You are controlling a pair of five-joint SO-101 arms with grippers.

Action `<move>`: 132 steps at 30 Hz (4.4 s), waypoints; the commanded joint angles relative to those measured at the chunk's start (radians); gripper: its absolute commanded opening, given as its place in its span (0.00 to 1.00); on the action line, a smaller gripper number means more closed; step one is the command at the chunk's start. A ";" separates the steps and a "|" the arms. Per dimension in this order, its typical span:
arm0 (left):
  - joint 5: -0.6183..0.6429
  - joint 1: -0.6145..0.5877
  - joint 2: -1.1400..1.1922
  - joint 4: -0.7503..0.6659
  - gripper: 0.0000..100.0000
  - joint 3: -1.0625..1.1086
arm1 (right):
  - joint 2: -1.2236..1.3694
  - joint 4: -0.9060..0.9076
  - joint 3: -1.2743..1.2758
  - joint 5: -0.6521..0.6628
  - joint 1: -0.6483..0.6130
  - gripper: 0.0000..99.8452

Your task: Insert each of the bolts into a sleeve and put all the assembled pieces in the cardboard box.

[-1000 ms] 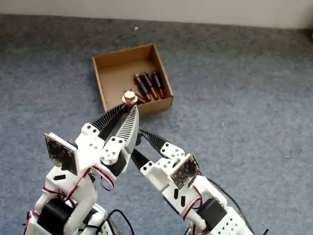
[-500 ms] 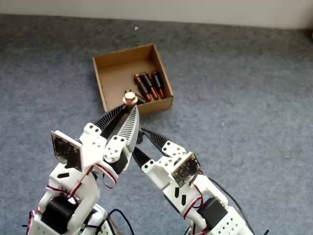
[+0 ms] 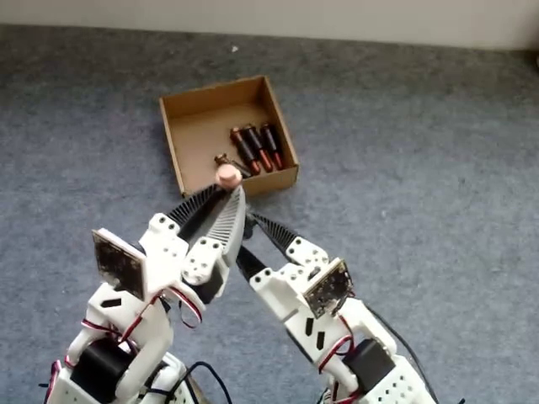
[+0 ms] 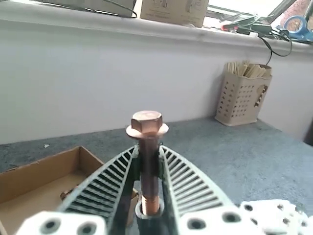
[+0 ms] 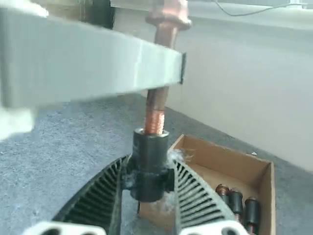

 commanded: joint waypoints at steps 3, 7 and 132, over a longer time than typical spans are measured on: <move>-0.066 0.004 0.002 0.069 0.00 -0.002 | -0.021 -0.041 -0.163 -0.011 0.053 0.00; -0.069 0.004 0.002 0.130 0.01 0.002 | -0.021 -0.038 -0.163 -0.011 0.048 0.00; -0.397 -0.501 0.002 0.358 0.26 0.486 | -0.021 0.622 0.226 -0.018 0.527 0.01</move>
